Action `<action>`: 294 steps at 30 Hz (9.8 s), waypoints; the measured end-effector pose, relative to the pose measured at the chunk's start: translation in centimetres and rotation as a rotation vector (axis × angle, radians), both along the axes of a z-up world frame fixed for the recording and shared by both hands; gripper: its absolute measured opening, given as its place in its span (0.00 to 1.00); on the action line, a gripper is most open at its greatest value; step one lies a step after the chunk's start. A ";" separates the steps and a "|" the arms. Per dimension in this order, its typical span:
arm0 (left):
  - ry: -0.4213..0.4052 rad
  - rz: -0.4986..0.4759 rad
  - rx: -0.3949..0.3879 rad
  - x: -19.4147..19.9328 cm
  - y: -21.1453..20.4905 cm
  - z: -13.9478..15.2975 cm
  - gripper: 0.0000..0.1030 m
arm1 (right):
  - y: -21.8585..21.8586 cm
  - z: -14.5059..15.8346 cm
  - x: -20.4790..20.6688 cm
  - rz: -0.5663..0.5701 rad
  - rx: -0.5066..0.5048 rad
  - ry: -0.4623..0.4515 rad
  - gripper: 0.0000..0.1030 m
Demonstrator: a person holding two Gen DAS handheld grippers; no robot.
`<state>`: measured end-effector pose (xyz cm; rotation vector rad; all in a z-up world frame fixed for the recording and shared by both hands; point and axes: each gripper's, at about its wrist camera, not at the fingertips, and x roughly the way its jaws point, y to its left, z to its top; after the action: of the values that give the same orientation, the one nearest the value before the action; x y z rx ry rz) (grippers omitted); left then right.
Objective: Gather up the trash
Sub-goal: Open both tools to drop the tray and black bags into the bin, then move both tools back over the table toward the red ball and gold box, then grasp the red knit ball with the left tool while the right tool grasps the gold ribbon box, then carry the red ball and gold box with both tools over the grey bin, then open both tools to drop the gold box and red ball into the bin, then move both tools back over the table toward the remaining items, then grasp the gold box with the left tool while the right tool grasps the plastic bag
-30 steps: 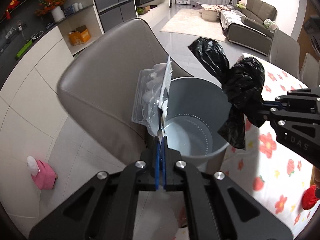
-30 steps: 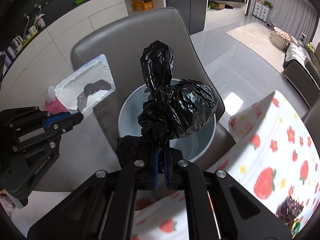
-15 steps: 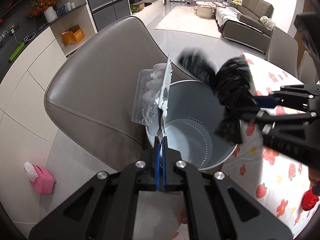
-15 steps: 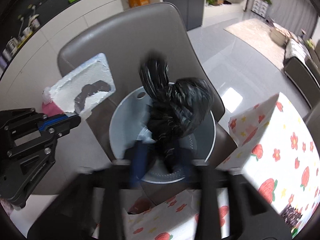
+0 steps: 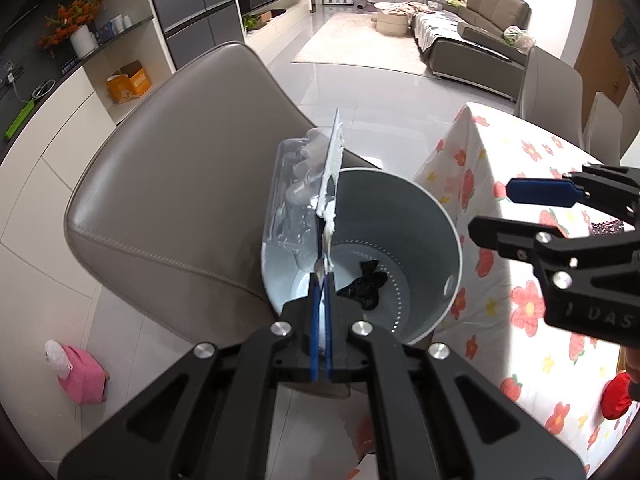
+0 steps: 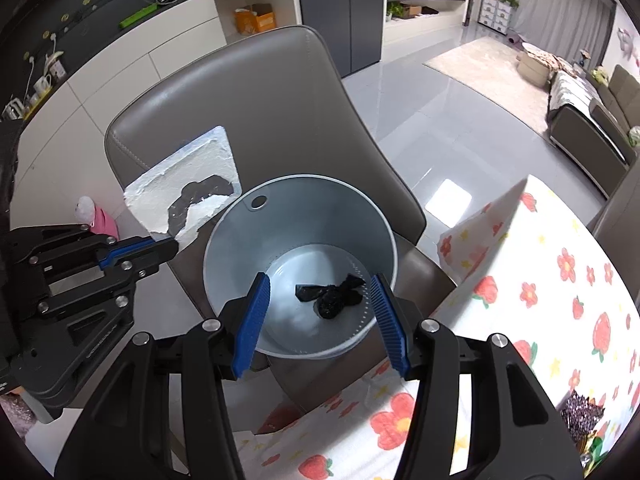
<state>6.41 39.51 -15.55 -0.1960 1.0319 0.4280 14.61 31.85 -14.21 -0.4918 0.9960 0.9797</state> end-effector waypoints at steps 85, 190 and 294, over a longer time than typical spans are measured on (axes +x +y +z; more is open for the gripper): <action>0.135 -0.646 -0.174 0.7 -47.1 -5.4 0.12 | -49.9 -3.0 -6.0 -0.617 -0.049 0.042 0.49; -0.139 -0.043 0.042 -1.2 0.9 7.3 0.13 | -0.2 5.5 -2.4 -0.059 0.051 -0.094 0.51; 0.118 -0.792 -0.105 5.9 -57.3 -5.9 0.61 | -63.4 -7.9 -3.9 -0.962 -0.088 0.055 0.73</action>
<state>12.34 -17.83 -21.43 0.1522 1.1578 -0.3371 10.76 -31.53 -22.10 -0.0168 1.1502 0.0860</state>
